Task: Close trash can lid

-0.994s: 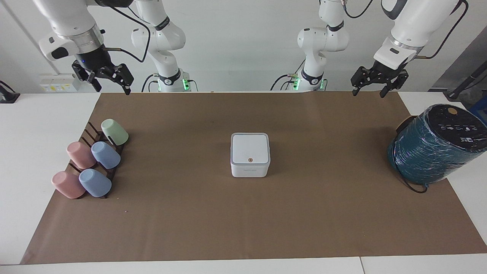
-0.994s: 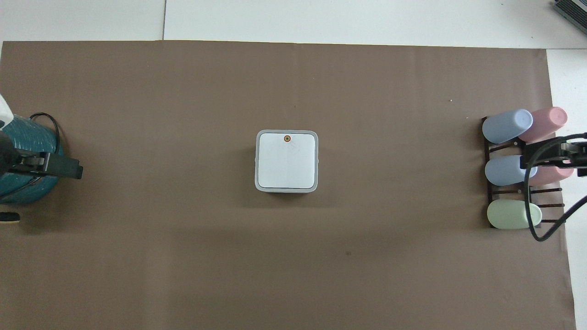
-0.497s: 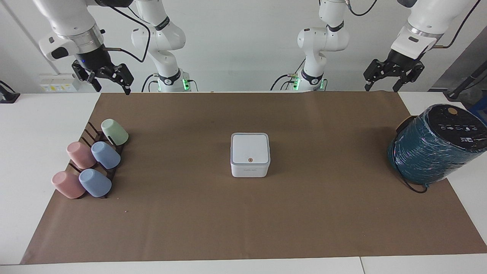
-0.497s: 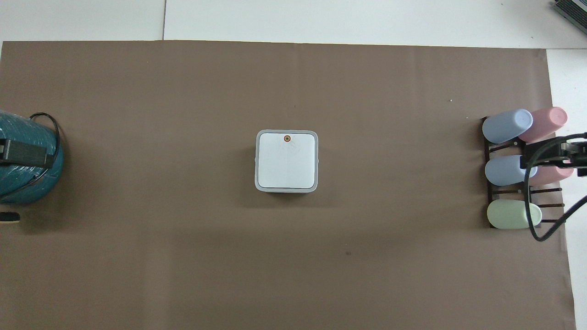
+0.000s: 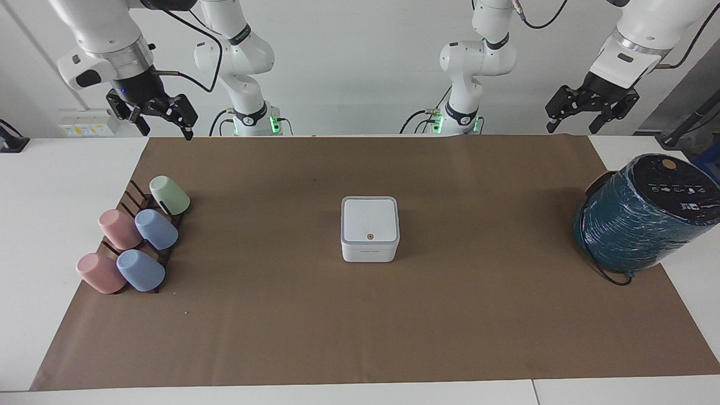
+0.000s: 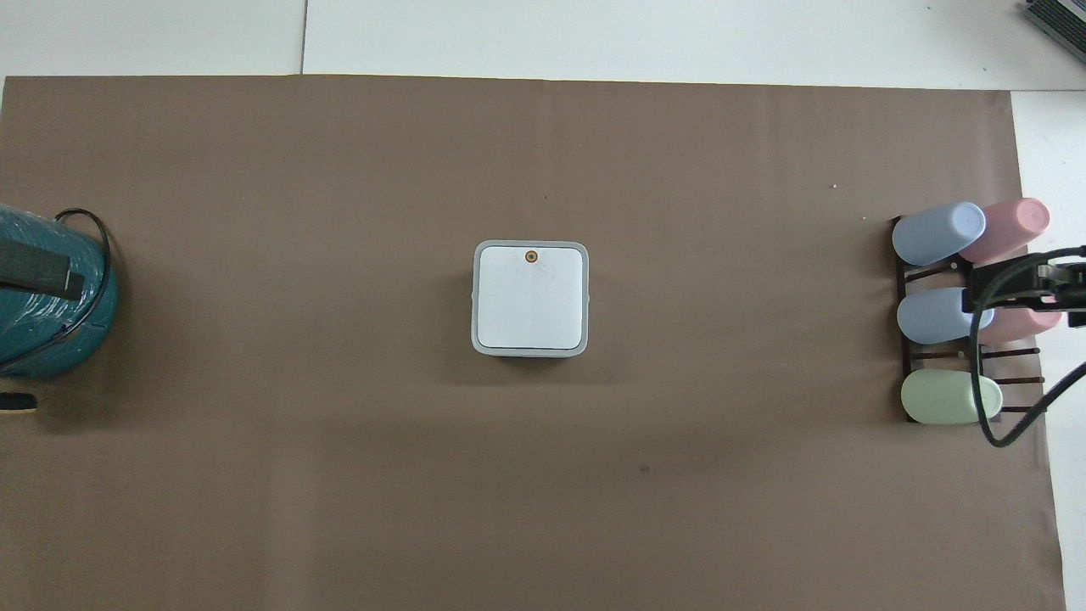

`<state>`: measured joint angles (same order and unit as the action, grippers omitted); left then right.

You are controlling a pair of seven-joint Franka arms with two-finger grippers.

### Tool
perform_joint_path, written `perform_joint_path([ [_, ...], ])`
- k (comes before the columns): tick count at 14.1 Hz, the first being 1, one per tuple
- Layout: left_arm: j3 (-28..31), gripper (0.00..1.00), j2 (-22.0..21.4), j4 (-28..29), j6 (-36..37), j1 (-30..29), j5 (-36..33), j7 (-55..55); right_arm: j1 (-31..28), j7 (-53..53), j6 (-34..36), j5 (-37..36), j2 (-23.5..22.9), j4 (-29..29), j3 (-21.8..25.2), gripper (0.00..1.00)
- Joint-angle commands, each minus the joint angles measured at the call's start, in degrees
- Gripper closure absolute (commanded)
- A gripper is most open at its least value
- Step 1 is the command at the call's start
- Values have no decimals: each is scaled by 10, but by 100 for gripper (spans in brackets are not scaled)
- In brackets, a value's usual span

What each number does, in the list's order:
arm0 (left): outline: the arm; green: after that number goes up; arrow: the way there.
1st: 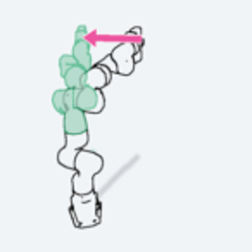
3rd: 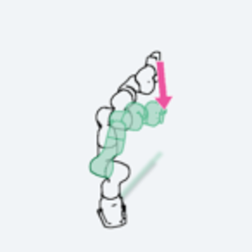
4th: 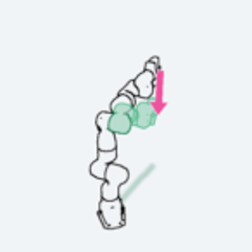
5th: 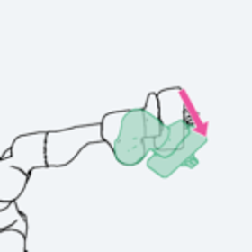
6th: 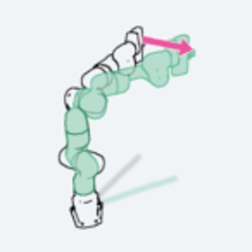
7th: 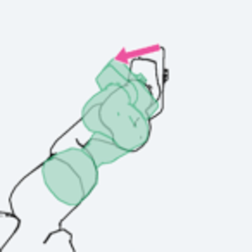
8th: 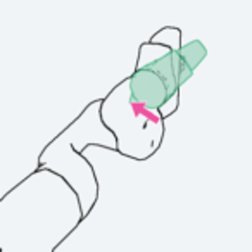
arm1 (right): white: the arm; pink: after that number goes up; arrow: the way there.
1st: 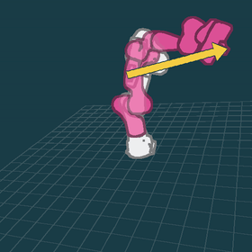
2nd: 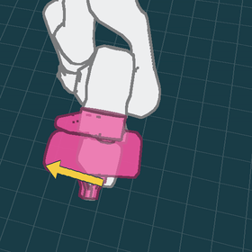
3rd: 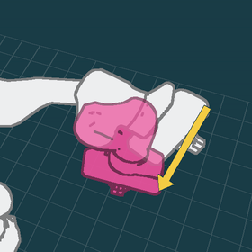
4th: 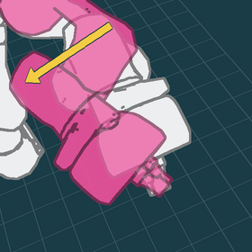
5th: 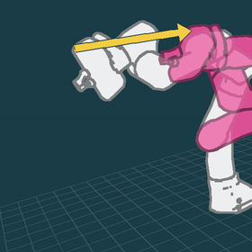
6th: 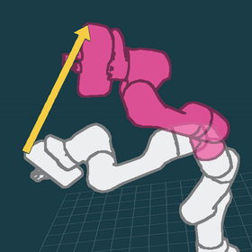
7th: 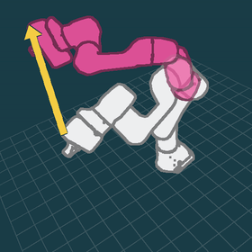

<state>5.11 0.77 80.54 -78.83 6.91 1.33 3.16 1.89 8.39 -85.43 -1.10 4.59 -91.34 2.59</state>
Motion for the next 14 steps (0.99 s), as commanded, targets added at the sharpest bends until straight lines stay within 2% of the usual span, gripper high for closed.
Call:
perform_joint_path([
  [1,-5,0,-6,-8,20,2,-5,19,-4,-14,3,10,11,-11,-1,0],
  [6,-5,0,-29,43,-1,-2,-7,29,-4,-14,3,10,12,-11,-1,0],
  [14,-12,0,-29,50,-6,-1,-10,24,-4,-14,3,10,12,-11,-1,0],
])
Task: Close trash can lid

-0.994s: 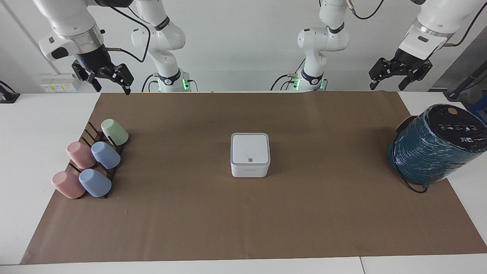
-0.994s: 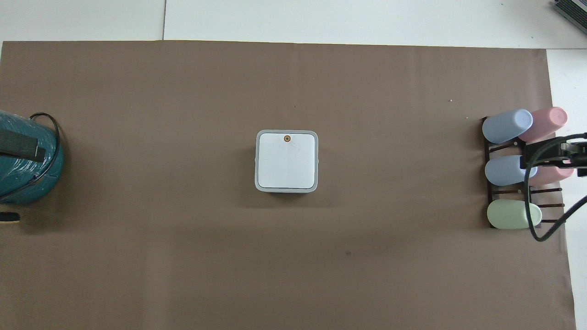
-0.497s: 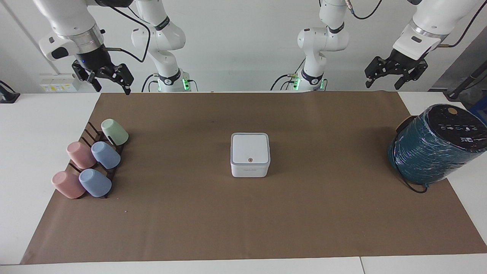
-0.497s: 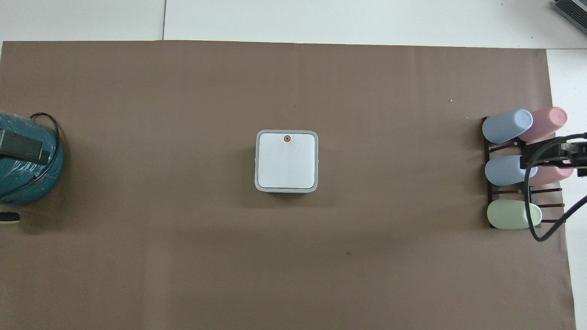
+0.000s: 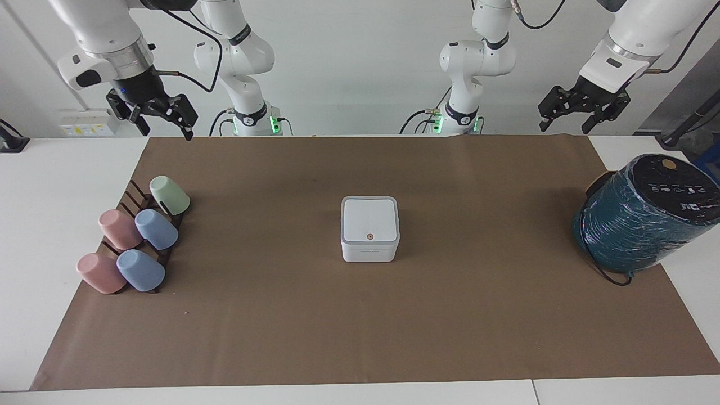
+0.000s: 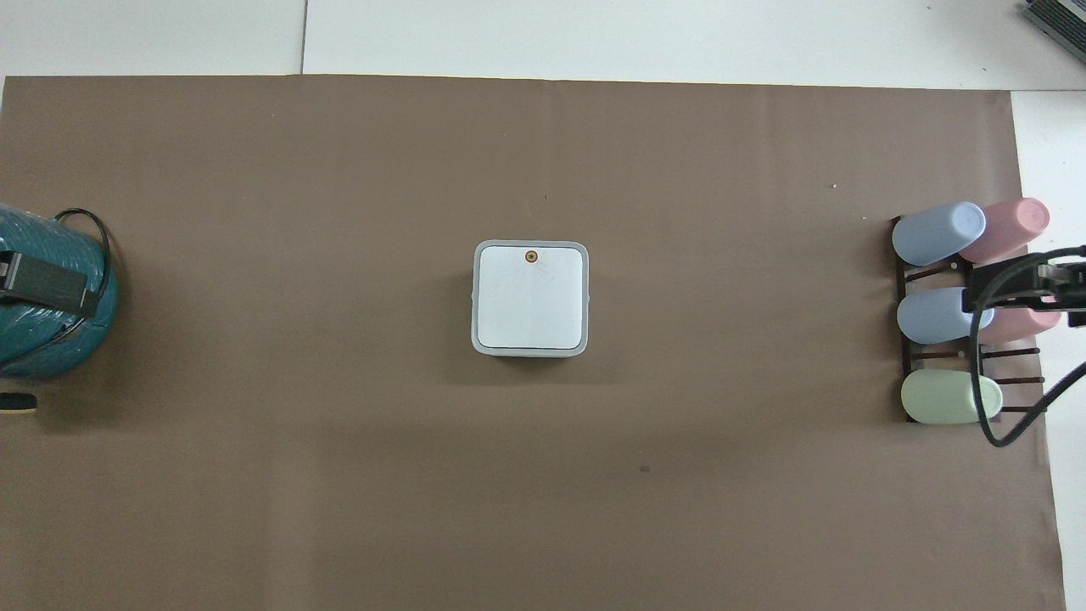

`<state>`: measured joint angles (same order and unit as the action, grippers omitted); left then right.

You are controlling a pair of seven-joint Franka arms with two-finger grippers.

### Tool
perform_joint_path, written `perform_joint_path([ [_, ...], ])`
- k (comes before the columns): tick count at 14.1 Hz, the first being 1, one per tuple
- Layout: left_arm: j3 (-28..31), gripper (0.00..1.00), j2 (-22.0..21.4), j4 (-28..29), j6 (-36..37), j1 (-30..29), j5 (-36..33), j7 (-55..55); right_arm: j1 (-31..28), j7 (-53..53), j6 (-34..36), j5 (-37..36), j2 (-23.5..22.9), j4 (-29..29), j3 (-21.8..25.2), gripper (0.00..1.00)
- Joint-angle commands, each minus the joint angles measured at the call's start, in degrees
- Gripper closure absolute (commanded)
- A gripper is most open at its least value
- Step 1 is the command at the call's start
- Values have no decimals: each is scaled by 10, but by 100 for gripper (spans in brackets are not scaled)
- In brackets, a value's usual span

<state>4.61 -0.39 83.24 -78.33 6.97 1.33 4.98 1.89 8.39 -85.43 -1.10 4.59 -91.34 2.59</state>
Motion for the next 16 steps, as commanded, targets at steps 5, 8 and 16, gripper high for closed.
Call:
perform_joint_path([
  [5,-20,0,-15,21,-9,-8,-17,6,-4,-14,3,10,11,-11,-1,0],
  [8,-55,0,-15,19,-9,-35,-17,6,-4,-14,3,10,11,-11,-1,0],
  [16,-75,0,-18,19,-16,-55,-19,3,-4,-14,3,10,11,-11,-1,0],
])
